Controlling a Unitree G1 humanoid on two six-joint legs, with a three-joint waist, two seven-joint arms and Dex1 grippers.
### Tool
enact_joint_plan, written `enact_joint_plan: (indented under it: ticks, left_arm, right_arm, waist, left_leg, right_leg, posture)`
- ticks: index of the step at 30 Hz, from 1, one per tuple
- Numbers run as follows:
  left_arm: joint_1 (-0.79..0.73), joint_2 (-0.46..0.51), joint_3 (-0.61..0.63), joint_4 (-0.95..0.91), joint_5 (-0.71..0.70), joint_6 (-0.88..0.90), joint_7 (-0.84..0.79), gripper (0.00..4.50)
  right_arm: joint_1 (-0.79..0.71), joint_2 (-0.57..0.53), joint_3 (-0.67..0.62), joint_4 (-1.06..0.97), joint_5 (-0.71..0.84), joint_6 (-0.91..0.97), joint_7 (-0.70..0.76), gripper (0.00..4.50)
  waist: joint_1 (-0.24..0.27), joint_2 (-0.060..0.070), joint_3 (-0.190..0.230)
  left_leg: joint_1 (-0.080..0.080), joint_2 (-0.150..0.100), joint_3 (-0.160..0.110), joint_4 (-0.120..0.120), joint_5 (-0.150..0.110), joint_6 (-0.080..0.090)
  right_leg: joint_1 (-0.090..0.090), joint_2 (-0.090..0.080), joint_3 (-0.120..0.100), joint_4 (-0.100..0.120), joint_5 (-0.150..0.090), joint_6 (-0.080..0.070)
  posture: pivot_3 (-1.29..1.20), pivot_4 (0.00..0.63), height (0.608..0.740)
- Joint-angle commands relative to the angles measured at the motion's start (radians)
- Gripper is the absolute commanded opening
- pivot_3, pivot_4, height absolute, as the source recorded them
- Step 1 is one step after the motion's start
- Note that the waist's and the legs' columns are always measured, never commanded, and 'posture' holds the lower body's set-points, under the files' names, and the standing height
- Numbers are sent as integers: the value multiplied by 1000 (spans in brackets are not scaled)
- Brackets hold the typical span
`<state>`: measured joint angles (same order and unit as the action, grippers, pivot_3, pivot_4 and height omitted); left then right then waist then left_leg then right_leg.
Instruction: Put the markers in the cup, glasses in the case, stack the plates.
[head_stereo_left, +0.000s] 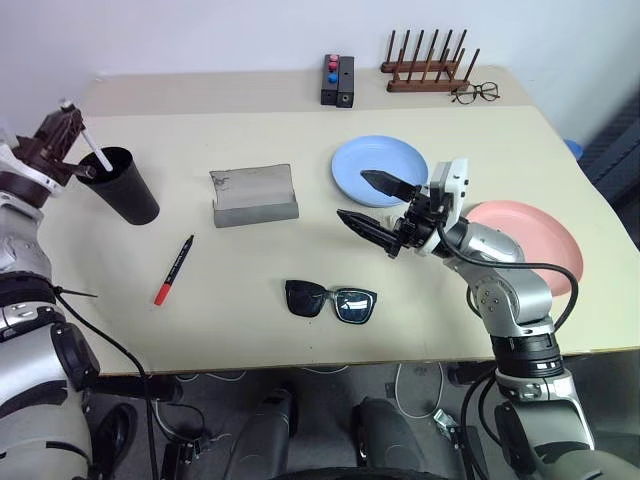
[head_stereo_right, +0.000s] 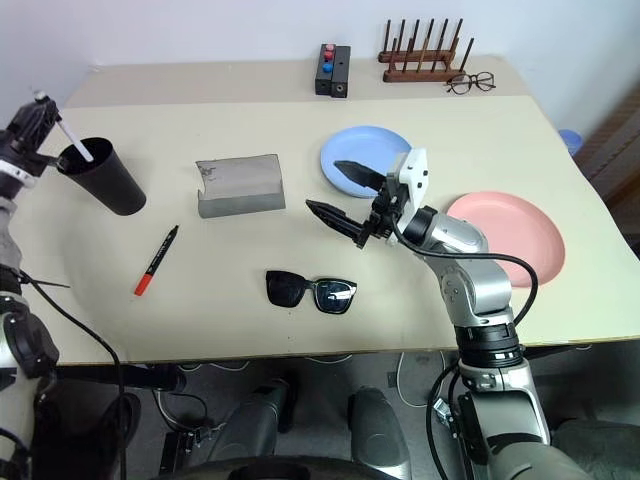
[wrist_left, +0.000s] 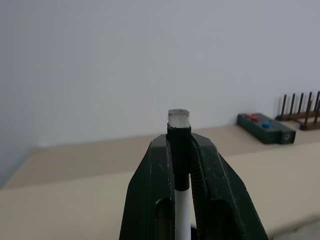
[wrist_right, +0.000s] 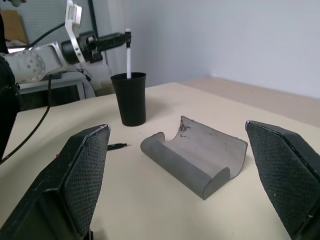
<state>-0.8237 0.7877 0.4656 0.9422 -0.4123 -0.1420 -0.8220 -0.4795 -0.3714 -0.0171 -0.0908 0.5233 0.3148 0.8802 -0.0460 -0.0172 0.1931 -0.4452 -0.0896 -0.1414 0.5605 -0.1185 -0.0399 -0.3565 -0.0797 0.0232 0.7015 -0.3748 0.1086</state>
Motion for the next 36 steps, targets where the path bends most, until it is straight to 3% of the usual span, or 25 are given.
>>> enact_joint_plan:
  ticks: [1,3,4,11,12,21,26,31,36]
  left_arm:
    - [19,1,30,-31,-25,-4,10,53]
    - [29,-4,25,-32,-23,-13,17,53]
    - [32,-5,21,-31,-19,-18,22,928]
    - [13,6,3,-87,-31,44,11,4285]
    - [14,12,-10,-124,-34,102,9,4451]
    - [93,42,-63,-742,-173,713,116,4451]
    - [175,48,-124,-974,-223,1155,296,4451]
    - [160,35,-121,-977,-225,1433,414,4451]
    - [93,95,-251,-925,-183,1577,405,4451]
  right_arm:
    - [-6,-7,-15,-5,-2,-29,7,4436]
    - [-6,-7,-15,1,-3,-33,10,4436]
    - [-6,-7,-14,4,-4,-35,12,4436]
    - [-1,-6,-10,3,-8,-43,15,4436]
    - [-1,-7,-10,0,-8,-41,14,4436]
    - [-25,-8,-2,-11,-8,-16,-5,4436]
    - [-62,-3,4,10,-8,0,-13,4436]
    - [-73,2,13,-4,-7,20,-27,4436]
    - [-76,-3,18,-17,-7,34,-34,4436]
  waist:
    - [0,0,0]
    - [0,0,0]
    - [0,0,0]
    - [0,0,0]
    - [0,0,0]
    - [-1,0,0]
    - [-10,1,0]
    - [-7,0,0]
    - [1,0,0]
  left_leg:
    - [0,0,0,0,0,0]
    - [0,0,0,0,0,0]
    - [0,0,0,0,0,0]
    - [0,0,0,0,0,0]
    - [0,0,0,0,0,0]
    - [0,0,0,0,0,0]
    - [1,1,0,0,0,0]
    - [1,1,0,0,0,0]
    - [1,0,0,0,0,0]
  right_leg:
    - [0,0,0,0,0,0]
    - [0,0,0,0,0,0]
    - [0,0,0,0,0,0]
    - [0,0,0,0,0,0]
    - [0,0,0,0,0,0]
    - [0,0,1,0,0,0]
    - [0,0,2,1,0,0]
    - [0,1,2,1,0,0]
    - [0,1,2,1,0,0]
  posture:
    - [0,150,737]
    - [0,150,737]
    - [0,150,737]
    - [0,150,737]
    - [0,150,737]
    - [0,150,737]
    - [0,150,737]
    - [0,150,737]
    - [0,150,737]
